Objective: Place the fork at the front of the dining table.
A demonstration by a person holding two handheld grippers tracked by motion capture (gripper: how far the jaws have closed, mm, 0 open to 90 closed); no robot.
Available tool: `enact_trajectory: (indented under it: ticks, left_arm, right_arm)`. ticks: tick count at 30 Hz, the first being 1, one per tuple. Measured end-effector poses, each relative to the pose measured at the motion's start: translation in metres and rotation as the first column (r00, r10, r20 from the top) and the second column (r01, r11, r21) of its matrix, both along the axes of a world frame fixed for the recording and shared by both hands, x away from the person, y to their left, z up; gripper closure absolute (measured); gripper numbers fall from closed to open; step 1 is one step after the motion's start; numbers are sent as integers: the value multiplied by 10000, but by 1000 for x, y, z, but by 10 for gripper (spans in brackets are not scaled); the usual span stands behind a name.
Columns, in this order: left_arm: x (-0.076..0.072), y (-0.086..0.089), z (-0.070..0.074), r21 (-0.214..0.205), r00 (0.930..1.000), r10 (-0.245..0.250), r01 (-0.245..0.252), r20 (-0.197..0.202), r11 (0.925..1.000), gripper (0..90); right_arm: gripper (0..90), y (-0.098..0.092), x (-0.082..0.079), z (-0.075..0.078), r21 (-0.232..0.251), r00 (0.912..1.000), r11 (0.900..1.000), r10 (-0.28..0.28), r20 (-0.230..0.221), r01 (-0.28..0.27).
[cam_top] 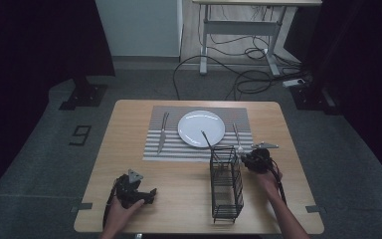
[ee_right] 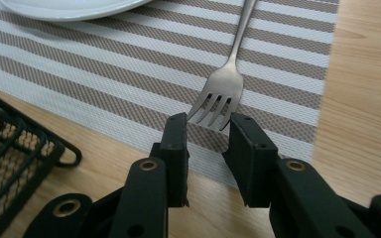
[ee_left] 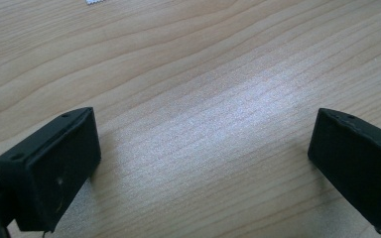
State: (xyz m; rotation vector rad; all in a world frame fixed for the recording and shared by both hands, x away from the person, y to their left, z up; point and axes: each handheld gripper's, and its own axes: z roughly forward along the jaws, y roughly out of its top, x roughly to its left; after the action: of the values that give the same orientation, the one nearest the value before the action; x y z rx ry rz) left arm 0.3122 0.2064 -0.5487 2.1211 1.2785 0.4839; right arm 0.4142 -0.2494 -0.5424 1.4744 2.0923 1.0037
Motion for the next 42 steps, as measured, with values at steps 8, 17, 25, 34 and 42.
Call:
enact_trajectory:
  ticks: [8, 17, 25, 34, 42]
  left_arm:
    - [0, 0, 0, 15, 10000, -10, 10, -15, 10000, 0]
    - [0, 0, 0, -13, 10000, 5, -5, -4, 10000, 0]
    - [0, 0, 0, -11, 10000, 1, -1, -4, 10000, 0]
    - [0, 0, 0, -1, 10000, 0, 0, 1, 10000, 0]
    - [0, 0, 0, 2, 10000, -2, 2, -1, 10000, 0]
  right_arm:
    - [697, 16, 11, 1, 38, 9994, 9994, -335, 82, 335]
    - [693, 23, 28, 1, 112, 9974, 9974, -711, 94, 710]
    - [605, 21, 25, 5, 300, 9964, 9963, -814, 220, 808]
    - [531, 16, 11, 13, 607, 9962, 9968, -564, 663, 524]
    - [511, 0, -7, 14, 691, 9965, 9969, -437, 712, 388]
